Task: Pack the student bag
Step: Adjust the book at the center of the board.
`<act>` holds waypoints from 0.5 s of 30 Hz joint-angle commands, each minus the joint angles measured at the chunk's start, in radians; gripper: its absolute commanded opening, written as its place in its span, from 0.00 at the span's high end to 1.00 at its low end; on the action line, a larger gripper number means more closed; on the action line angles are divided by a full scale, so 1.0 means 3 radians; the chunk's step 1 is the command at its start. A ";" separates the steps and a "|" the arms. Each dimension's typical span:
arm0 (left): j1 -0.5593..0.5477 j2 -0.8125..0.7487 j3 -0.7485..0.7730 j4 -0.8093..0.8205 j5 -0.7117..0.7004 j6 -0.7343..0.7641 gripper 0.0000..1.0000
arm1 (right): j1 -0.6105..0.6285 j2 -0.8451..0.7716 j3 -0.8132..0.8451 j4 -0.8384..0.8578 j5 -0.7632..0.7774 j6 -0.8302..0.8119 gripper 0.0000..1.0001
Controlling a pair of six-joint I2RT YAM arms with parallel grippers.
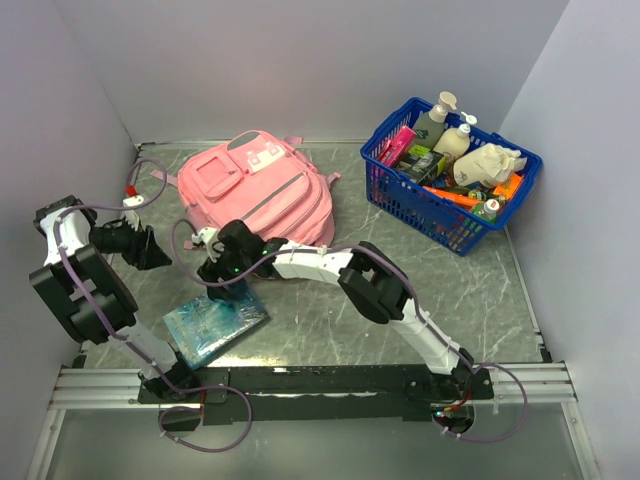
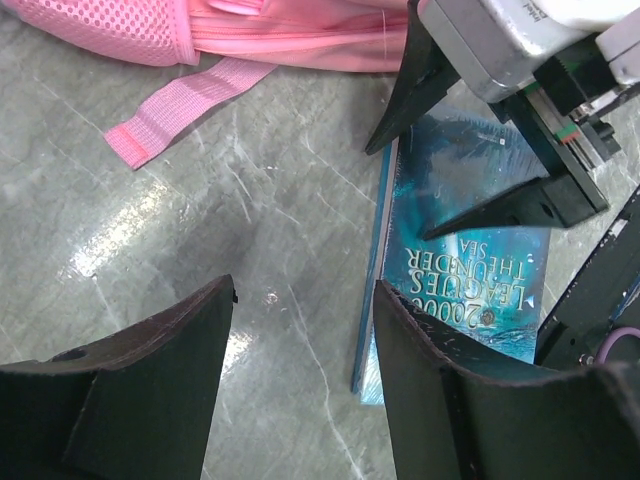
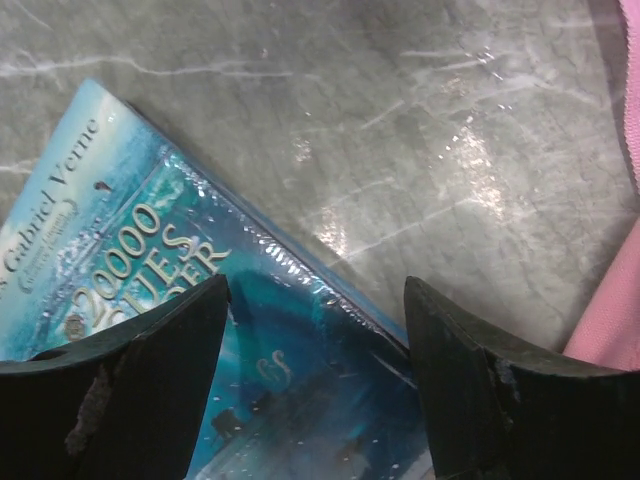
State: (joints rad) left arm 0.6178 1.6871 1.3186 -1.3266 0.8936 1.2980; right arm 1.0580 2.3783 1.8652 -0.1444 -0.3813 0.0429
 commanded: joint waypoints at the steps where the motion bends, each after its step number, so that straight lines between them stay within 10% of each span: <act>1: 0.0006 -0.0152 0.0002 -0.0154 0.0084 0.0163 0.37 | 0.0012 -0.0180 -0.0203 -0.0153 0.0013 -0.0112 0.30; 12: -0.0095 -0.0224 -0.0044 -0.0144 0.0105 0.0209 0.36 | 0.0022 -0.1386 -0.2366 0.0297 0.0881 0.0255 0.67; 15: -0.0248 -0.0290 -0.0125 -0.0139 0.0069 0.0219 0.36 | 0.0027 -0.1652 -0.2755 0.0226 0.1132 0.0465 0.90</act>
State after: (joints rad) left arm 0.5945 1.6611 1.3067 -1.3266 0.8921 1.3197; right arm 1.0580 1.9533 1.1942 0.0586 -0.2031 0.1097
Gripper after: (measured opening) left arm 0.639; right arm 0.203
